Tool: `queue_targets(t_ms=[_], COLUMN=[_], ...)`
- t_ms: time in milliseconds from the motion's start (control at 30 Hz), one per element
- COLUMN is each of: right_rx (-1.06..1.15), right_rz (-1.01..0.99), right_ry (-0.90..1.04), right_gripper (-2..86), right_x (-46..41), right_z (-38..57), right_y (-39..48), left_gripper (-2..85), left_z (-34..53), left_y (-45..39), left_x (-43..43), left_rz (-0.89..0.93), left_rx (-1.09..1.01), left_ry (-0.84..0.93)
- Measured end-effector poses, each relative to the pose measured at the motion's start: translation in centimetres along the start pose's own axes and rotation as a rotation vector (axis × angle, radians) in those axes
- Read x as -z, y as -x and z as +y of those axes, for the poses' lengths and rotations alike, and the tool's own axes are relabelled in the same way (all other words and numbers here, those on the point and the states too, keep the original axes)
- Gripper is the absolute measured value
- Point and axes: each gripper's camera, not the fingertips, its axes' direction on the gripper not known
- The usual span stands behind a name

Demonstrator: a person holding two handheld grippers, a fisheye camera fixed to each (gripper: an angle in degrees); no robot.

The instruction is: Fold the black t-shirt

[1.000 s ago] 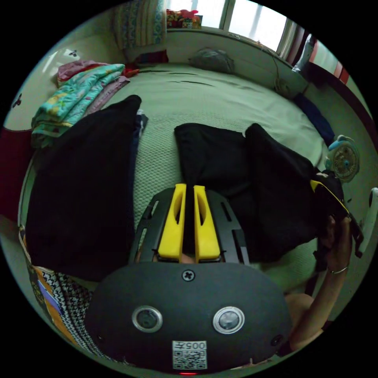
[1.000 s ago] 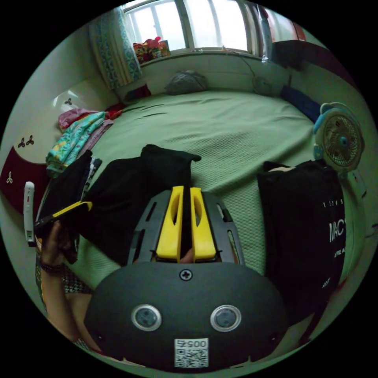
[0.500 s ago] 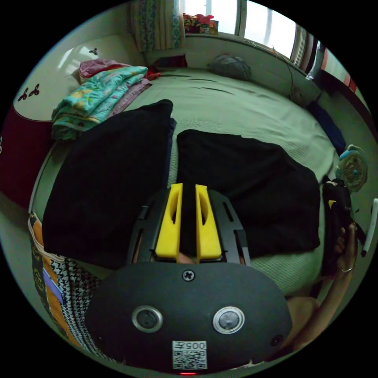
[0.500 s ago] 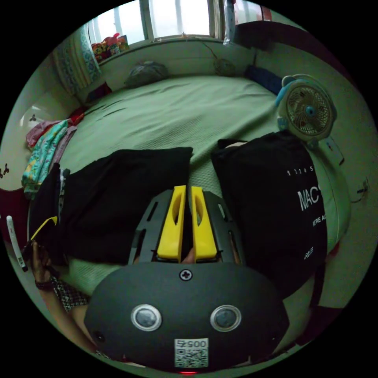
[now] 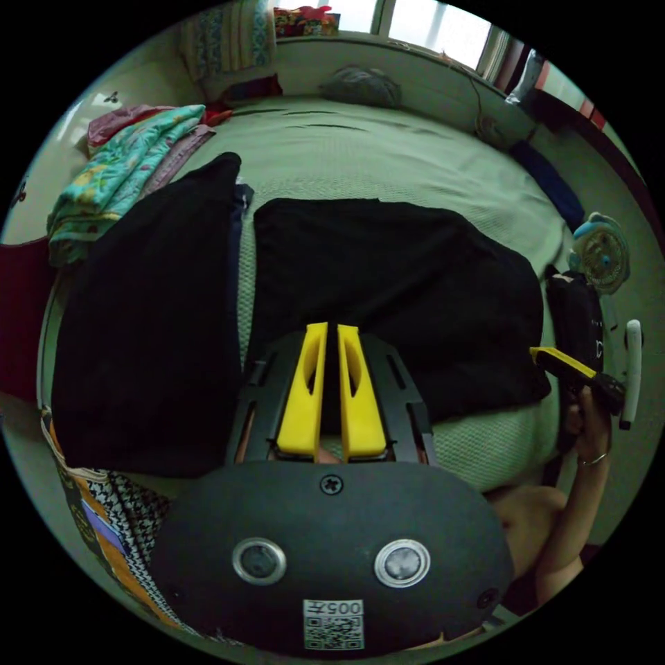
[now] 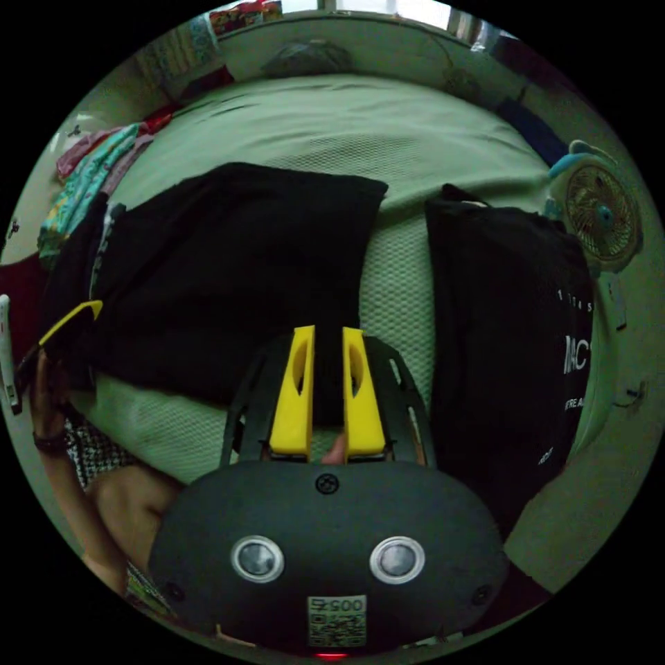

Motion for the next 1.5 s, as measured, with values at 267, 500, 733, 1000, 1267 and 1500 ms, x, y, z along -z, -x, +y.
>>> queue_targets(t_ms=[267, 500, 733, 1000, 1267, 1500], right_rx=[-0.053, -0.085, -0.117, -0.238, -0.241, -0.075], right_rz=[-0.058, -0.161, -0.074, -0.073, -0.114, -0.177], right_ry=[0.010, -0.284, -0.279, -0.109, -0.266, -0.396], right_gripper=[-1.5, -0.1, 7.2, 6.3, -1.2, -1.4], right_x=[-0.5, 2.2, 1.1, -3.8, -1.9, 2.5], right_z=[0.5, 3.3, 0.5, -2.3, 3.8, 15.2], right_y=[-2.1, -4.6, -6.3, -8.5, -9.0, -7.3], left_gripper=[1.6, 2.2, 4.1, 4.2, 4.0, 3.7], left_z=[-0.2, -0.2, 0.6, 2.1, 4.5, 8.1], left_y=[-1.8, -2.0, -2.3, -2.1, -2.4, -3.6], left_x=[1.2, 2.3, 3.3, 4.6, 6.4, 9.1], left_rz=[-0.001, 0.052, 0.103, 0.139, 0.133, 0.117], left_rx=[-0.019, -0.013, -0.017, 0.004, -0.005, -0.031], left_ry=[-0.035, -0.059, -0.070, -0.059, -0.047, -0.077])
